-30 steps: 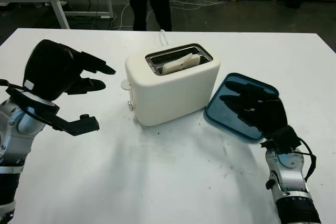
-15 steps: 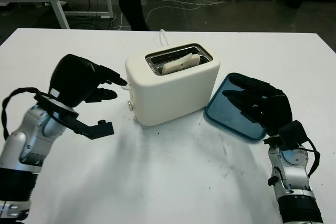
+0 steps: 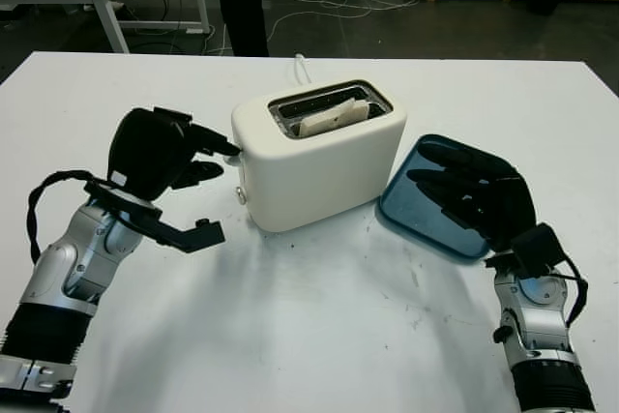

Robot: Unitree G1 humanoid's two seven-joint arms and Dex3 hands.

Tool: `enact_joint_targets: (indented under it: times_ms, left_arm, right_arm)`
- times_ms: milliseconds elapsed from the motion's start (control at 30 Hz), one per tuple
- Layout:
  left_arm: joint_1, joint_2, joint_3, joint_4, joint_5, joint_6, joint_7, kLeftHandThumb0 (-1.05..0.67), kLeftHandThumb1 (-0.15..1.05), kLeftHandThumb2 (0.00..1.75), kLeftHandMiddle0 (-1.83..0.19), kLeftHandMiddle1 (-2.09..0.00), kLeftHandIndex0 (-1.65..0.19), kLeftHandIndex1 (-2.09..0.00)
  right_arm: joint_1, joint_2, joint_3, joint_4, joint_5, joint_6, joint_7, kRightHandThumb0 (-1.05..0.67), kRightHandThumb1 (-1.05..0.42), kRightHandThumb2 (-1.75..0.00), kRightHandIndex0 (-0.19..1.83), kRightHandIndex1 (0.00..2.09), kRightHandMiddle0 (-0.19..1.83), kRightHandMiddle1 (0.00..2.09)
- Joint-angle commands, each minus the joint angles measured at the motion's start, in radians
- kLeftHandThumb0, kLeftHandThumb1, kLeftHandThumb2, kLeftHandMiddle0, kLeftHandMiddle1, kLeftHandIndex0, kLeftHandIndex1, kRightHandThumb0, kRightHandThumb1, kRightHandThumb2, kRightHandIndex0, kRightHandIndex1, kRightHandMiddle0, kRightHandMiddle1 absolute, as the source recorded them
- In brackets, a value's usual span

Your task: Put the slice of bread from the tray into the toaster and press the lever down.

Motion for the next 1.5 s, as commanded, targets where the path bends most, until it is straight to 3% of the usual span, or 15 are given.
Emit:
enact_joint_targets:
  times_ms: [0, 433, 833, 1033, 1267, 1467]
  left_arm:
    - [-0.025, 0.001, -0.007, 0.009, 0.012, 0.005, 0.02, -0.21, 0.65, 0.01, -1.11, -1.14, -1.38, -0.03]
    - [-0.01, -0.001, -0.009, -0.008, -0.011, 0.011, -0.004, -0.19, 0.7, 0.01, -1.18, -0.89, -1.42, -0.03]
    - [-0.005, -0.012, -0.034, 0.01, -0.019, 0.018, -0.019, -0.17, 0.73, 0.01, -1.19, -0.89, -1.41, -0.02]
    - [-0.04, 0.039, -0.045, -0.002, -0.009, 0.019, -0.109, -0.19, 0.71, 0.0, -1.17, -0.92, -1.42, -0.03]
    - [-0.082, 0.097, -0.029, -0.045, -0.036, 0.018, -0.229, -0.29, 0.71, 0.0, -1.24, -0.74, -1.43, -0.02]
    - [-0.105, 0.139, -0.025, -0.061, -0.048, 0.019, -0.299, -0.31, 0.71, 0.0, -1.28, -0.72, -1.44, -0.02]
  right_arm:
    - [-0.01, -0.001, -0.006, 0.015, 0.001, -0.03, 0.004, -0.2, -0.92, -0.06, 0.93, 0.28, 0.92, 0.01]
    - [-0.01, -0.009, -0.007, 0.027, -0.003, -0.048, 0.008, -0.19, -0.92, -0.05, 0.89, 0.31, 0.92, 0.0]
    - [-0.012, -0.014, -0.014, 0.036, 0.004, -0.05, 0.02, -0.18, -0.92, -0.05, 0.87, 0.33, 0.91, 0.0]
    - [-0.009, -0.021, -0.015, 0.031, -0.004, -0.055, 0.017, -0.17, -0.92, -0.04, 0.87, 0.34, 0.91, 0.0]
    - [0.002, -0.02, -0.014, 0.012, 0.005, -0.036, 0.019, -0.19, -0.92, -0.04, 0.87, 0.37, 0.92, 0.0]
    - [0.004, -0.022, -0.015, 0.017, 0.015, -0.043, 0.032, -0.15, -0.92, -0.05, 0.85, 0.41, 0.91, 0.0]
